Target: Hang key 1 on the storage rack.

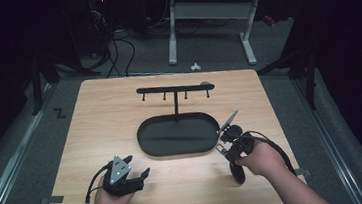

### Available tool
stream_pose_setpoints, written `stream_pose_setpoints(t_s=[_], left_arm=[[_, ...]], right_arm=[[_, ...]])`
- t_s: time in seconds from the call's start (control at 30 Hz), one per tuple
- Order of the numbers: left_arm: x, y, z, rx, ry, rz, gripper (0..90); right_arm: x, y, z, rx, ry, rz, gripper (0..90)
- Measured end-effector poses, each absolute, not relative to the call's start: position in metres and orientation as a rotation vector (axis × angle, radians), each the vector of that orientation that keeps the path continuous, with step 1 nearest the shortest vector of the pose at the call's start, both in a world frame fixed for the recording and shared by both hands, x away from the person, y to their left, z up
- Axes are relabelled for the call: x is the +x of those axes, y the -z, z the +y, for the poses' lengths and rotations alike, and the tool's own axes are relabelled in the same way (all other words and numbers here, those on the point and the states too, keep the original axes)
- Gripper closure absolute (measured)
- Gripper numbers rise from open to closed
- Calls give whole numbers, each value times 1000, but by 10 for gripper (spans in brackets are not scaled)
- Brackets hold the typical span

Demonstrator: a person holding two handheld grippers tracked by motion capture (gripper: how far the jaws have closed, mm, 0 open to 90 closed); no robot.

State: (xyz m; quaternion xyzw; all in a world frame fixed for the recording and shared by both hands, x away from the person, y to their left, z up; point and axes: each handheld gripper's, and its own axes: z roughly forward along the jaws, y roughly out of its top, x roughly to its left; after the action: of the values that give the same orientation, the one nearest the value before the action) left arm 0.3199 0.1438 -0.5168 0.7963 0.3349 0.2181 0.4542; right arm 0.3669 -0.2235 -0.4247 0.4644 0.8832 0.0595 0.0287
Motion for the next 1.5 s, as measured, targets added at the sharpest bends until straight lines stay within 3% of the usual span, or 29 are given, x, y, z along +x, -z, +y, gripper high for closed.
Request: stream_pose_setpoints(t_s=[0.83,1.5], left_arm=[[320,518,144,1964,-545,825,249],[321,519,145,1981,-535,822,245]], right_arm=[[369,384,-226,1416,-292,2669,808],[394,373,-193,1358,-333,2688,808]])
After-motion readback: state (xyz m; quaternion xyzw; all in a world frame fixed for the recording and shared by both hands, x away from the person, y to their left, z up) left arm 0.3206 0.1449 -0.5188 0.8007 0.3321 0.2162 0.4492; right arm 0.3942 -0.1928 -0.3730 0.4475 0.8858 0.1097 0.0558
